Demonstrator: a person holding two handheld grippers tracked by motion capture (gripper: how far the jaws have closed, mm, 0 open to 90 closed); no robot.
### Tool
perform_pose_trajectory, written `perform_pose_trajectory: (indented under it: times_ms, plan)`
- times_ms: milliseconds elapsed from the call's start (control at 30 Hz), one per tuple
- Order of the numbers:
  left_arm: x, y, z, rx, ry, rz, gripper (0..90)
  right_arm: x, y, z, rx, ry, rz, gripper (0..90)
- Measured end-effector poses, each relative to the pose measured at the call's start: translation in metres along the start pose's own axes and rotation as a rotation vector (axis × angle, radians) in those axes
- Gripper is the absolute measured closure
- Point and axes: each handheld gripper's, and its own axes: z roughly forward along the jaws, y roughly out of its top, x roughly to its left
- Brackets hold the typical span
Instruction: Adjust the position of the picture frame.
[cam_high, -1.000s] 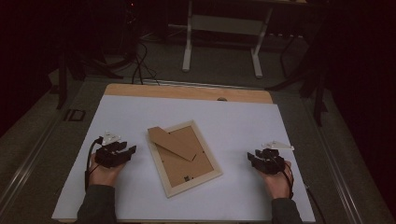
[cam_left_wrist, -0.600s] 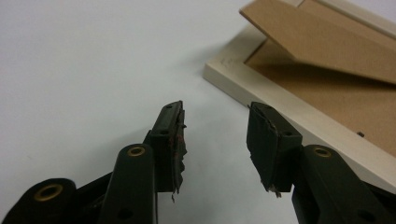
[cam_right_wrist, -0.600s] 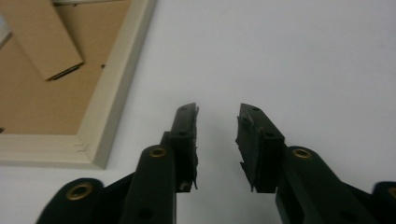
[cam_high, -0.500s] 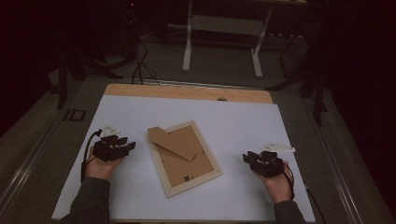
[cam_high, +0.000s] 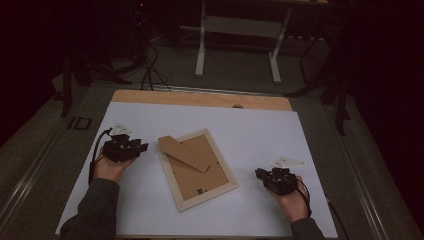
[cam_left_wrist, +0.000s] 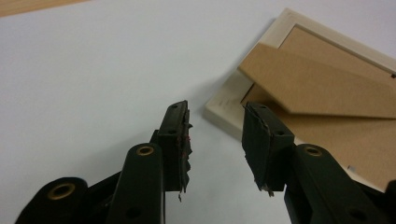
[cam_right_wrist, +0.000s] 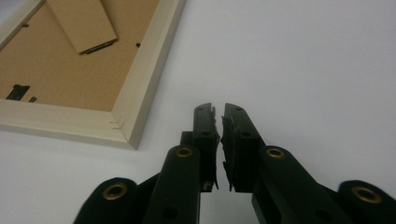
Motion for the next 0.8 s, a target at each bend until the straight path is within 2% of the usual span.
perform_pose_trajectory:
  times_ms: [67, 200, 333, 400, 500, 633, 800]
  plan:
    - [0.0, 0.004, 0.004, 0.002, 0.004, 0.011, 62.6, 0.002, -0.001, 0.002, 0.011, 0.008, -0.005, 86.1]
    - [0.0, 0.009, 0.008, 0.003, -0.003, 0.007, 63.4, 0.006, -0.002, 0.006, 0.027, 0.025, -0.029, 89.4]
    - [0.004, 0.01, 0.013, 0.005, -0.014, -0.017, 63.3, 0.01, -0.002, 0.008, 0.032, 0.037, -0.04, 89.7]
    - [0.006, 0.011, 0.015, 0.016, -0.018, -0.016, 63.6, 0.013, -0.002, 0.009, 0.036, 0.04, -0.049, 89.7]
    - [0.005, 0.013, 0.017, 0.026, 0.007, 0.004, 66.2, 0.017, -0.002, 0.009, 0.026, 0.047, -0.057, 89.7]
    - [0.01, 0.014, 0.022, 0.037, 0.018, -0.02, 68.9, 0.024, 0.001, 0.013, 0.024, 0.061, -0.076, 89.8]
    - [0.015, 0.014, 0.029, 0.049, 0.009, -0.042, 70.0, 0.033, 0.003, 0.016, 0.022, 0.072, -0.103, 89.8]
